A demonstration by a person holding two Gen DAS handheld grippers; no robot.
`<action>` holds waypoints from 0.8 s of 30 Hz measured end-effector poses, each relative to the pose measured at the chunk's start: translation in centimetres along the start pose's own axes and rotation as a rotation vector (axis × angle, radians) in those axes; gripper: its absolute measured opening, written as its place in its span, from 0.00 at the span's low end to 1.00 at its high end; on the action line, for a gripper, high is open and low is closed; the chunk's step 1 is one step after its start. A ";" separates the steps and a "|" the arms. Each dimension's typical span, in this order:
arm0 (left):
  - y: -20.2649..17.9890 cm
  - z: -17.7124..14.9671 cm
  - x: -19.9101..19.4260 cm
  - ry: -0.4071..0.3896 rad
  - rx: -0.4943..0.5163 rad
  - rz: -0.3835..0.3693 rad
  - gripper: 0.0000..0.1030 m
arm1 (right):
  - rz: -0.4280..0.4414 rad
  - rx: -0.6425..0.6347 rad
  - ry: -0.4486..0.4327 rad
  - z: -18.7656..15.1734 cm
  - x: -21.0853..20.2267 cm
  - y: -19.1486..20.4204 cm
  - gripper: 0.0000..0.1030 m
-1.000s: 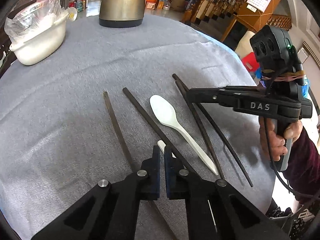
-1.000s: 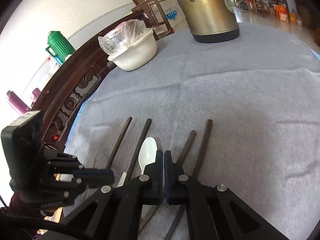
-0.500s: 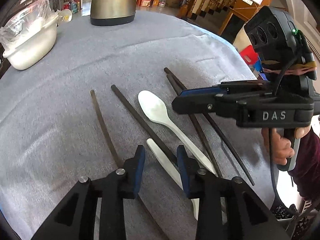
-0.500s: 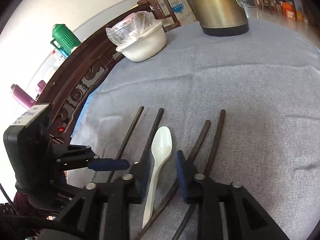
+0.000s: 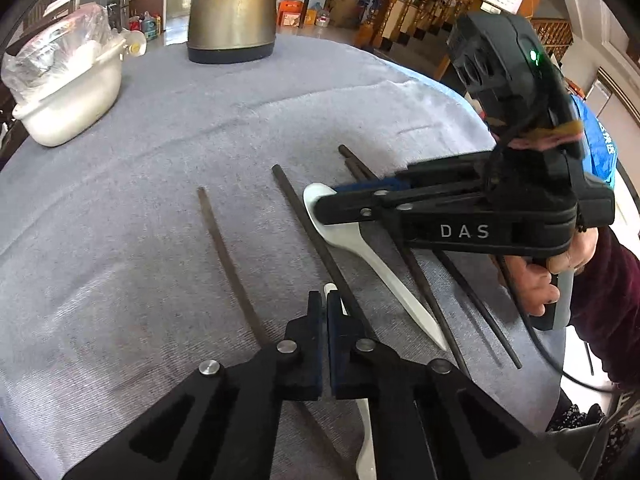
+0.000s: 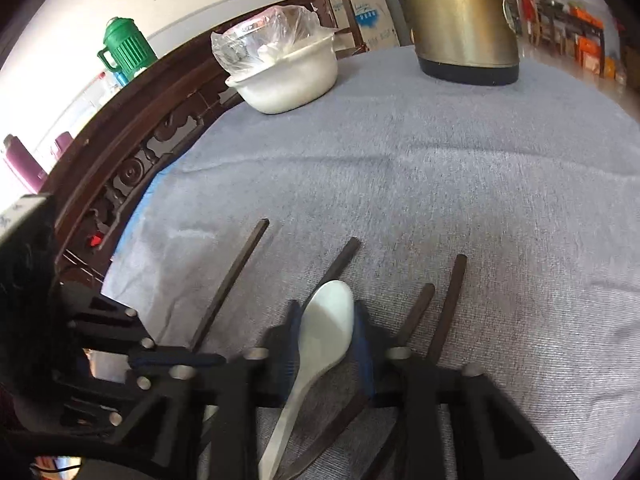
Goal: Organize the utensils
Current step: 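Grasp a white spoon with the left gripper while the right gripper grasps another spoon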
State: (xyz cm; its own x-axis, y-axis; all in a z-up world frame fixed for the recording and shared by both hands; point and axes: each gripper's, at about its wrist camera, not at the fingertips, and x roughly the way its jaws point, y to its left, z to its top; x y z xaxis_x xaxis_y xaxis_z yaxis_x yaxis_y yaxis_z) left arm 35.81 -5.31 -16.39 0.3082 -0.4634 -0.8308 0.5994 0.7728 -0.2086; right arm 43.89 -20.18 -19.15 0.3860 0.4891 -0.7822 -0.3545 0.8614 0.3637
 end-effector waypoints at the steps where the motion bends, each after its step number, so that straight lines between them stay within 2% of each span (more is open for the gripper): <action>1: 0.2 0.0 -0.2 -0.004 -0.002 0.004 0.02 | -0.014 -0.010 -0.001 -0.1 0.0 0.1 0.07; 3: 0.6 -0.1 -0.7 -0.017 -0.012 0.005 0.02 | -0.042 -0.028 -0.015 -0.4 -0.3 0.3 0.04; 9: 1.0 0.0 -2.4 -0.062 -0.020 0.018 0.02 | -0.014 0.026 -0.081 -0.6 -2.3 -0.3 0.02; 12: 0.4 -0.3 -2.3 -0.021 0.014 0.010 0.02 | 0.004 0.042 -0.077 -0.8 -3.1 -0.6 0.02; 16: -0.1 -0.9 -1.8 0.030 0.029 -0.013 0.03 | 0.069 0.071 -0.043 -1.4 -3.5 -0.7 0.04; 18: -0.5 -1.3 -1.6 0.050 0.034 -0.032 0.06 | 0.093 0.076 -0.013 -1.8 -3.4 -0.5 0.05; 20: -0.9 -1.4 -1.6 0.058 0.047 -0.031 0.19 | 0.094 0.065 0.005 -2.2 -3.3 0.0 0.05; 22: -1.2 -1.6 -1.6 0.062 0.055 -0.033 0.27 | 0.096 0.057 0.032 -2.5 -2.9 0.4 0.05; 24: -1.2 -1.7 -1.6 0.070 0.062 -0.021 0.28 | 0.090 0.055 0.056 -2.6 -2.4 0.6 0.06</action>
State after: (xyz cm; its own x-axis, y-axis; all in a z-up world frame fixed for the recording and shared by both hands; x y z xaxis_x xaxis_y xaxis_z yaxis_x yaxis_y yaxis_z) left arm 33.33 -4.79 -15.71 0.2441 -0.4464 -0.8609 0.6503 0.7339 -0.1962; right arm 40.48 -21.22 -18.36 0.3060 0.5578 -0.7716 -0.3379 0.8213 0.4597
